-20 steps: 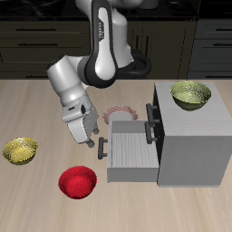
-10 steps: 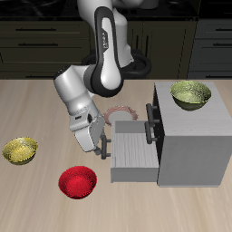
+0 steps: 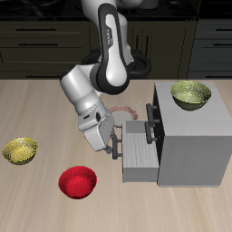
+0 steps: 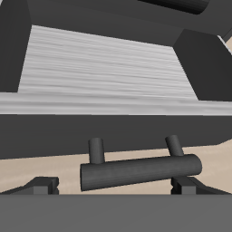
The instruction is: Close the bottom drawer of the white cabinet and place the green bowl on the plate
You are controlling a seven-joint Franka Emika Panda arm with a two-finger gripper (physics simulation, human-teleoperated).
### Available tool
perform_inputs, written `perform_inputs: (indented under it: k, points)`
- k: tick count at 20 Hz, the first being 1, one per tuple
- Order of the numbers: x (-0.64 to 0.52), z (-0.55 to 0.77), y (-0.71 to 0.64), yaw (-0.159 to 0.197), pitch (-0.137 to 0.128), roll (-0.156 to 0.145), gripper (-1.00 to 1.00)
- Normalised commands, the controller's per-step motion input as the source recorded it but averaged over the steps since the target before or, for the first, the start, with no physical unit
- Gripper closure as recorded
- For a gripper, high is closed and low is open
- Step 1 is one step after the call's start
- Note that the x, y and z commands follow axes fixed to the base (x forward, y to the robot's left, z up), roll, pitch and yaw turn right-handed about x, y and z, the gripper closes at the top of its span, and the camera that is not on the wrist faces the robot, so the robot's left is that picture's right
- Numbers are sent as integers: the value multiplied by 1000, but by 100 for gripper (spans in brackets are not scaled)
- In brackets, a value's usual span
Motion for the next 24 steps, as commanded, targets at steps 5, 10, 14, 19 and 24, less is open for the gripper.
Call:
perform_inputs:
  k: [5, 10, 14, 19, 24]
  points:
    - [103, 64, 201, -7, -19, 27, -100]
    - [91, -44, 302, -18, 2, 42, -100]
    - [107, -138, 252, 2, 5, 34, -100]
    - [36, -153, 251, -2, 9, 33, -100]
    - [-46, -87, 212, -4, -8, 27, -100]
